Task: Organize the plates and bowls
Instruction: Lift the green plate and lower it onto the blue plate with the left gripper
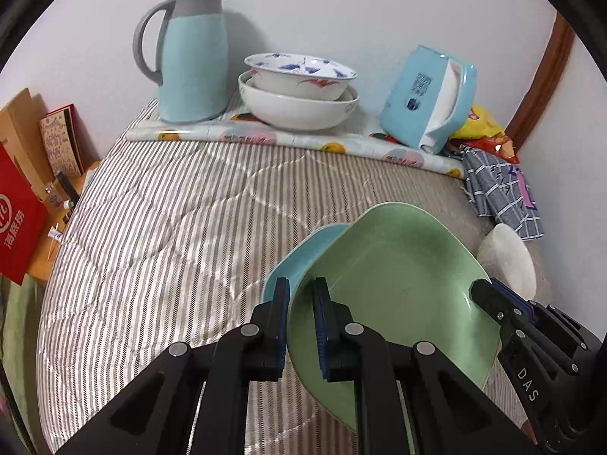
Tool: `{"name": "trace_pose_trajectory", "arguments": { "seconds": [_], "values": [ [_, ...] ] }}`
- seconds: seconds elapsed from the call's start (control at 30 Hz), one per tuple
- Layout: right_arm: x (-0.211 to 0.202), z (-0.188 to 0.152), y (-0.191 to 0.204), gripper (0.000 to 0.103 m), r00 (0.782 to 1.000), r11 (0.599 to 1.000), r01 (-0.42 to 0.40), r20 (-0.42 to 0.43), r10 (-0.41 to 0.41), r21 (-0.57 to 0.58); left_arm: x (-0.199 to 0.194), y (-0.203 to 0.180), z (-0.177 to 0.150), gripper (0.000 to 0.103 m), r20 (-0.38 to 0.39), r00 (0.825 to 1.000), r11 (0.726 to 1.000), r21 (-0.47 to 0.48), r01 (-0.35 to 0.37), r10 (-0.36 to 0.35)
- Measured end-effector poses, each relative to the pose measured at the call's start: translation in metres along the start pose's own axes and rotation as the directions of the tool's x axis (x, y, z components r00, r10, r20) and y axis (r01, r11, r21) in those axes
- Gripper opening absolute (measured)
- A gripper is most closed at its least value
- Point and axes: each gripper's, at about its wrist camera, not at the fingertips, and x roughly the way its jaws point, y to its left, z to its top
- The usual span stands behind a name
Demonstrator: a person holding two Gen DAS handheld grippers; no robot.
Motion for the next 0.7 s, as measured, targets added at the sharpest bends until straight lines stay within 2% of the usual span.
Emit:
{"name": "trace_pose_trajectory", "arguments": {
  "seconds": [0.23, 0.57, 0.7],
  "values": [
    [0.018, -0.004, 0.005, 0.008, 0.999, 1.000, -0.004, -0.038, 0.004, -0.009, 0.017, 0.009, -0.002, 0.013, -0.034, 0.999, 1.000, -0.011, -0.007, 0.007],
    [0.042, -0.003, 0.012, 0.008, 0.997, 0.999, 0.028, -0.069, -0.031, -0.042, 0.044, 0.013, 0.002, 0.013, -0.071, 0.997, 1.000, 0.004, -0.016, 0.016],
    [0.051, -0.001, 0.012, 0.008, 0.997, 0.999, 0.027, -0.077, -0.031, -0.046, 0.049, 0.014, 0.005, 0.013, -0.065, 0.997, 0.999, 0.016, -0.029, 0.030]
  ]
}}
